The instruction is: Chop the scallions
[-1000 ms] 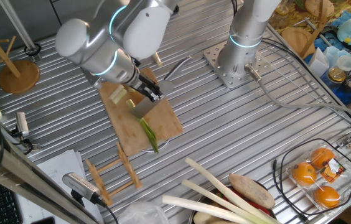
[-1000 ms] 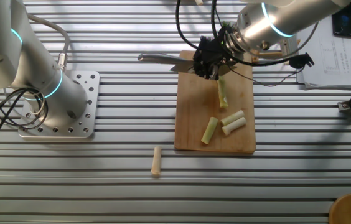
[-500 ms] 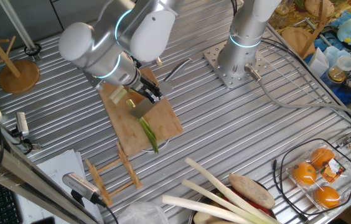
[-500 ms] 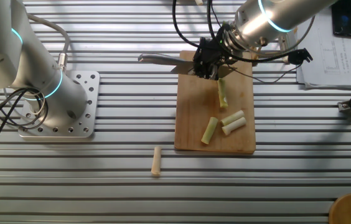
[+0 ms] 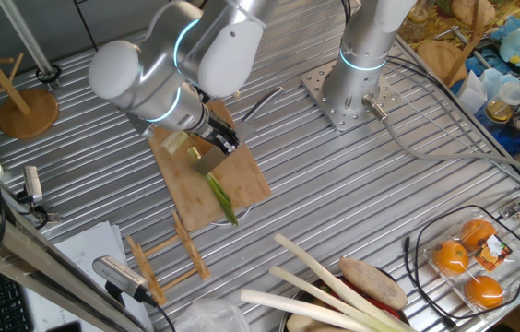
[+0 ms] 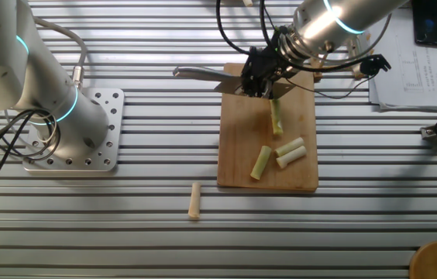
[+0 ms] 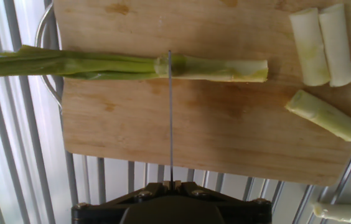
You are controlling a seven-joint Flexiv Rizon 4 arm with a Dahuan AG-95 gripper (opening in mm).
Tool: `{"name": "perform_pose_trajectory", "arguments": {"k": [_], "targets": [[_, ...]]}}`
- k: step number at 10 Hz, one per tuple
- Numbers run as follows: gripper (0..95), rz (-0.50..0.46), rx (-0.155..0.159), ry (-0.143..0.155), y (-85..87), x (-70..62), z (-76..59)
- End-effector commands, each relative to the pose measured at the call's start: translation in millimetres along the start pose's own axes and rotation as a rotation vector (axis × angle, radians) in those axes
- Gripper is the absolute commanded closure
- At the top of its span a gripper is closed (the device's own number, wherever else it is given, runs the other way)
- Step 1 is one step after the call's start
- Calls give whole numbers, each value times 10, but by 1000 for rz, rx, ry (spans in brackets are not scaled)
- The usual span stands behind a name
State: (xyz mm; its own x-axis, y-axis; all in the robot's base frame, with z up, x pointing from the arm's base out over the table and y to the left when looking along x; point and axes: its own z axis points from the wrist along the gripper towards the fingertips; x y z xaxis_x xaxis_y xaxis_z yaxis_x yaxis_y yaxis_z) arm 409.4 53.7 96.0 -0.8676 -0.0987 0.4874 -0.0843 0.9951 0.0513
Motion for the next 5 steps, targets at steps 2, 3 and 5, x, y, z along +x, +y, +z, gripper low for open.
{"name": "perform_pose_trajectory", "arguments": {"k": [2, 3, 5], "targets": [[950, -9, 11, 1, -82, 33, -21], [950, -11, 13, 1, -101, 37, -25], [950, -14, 20, 2, -148, 43, -30]]}}
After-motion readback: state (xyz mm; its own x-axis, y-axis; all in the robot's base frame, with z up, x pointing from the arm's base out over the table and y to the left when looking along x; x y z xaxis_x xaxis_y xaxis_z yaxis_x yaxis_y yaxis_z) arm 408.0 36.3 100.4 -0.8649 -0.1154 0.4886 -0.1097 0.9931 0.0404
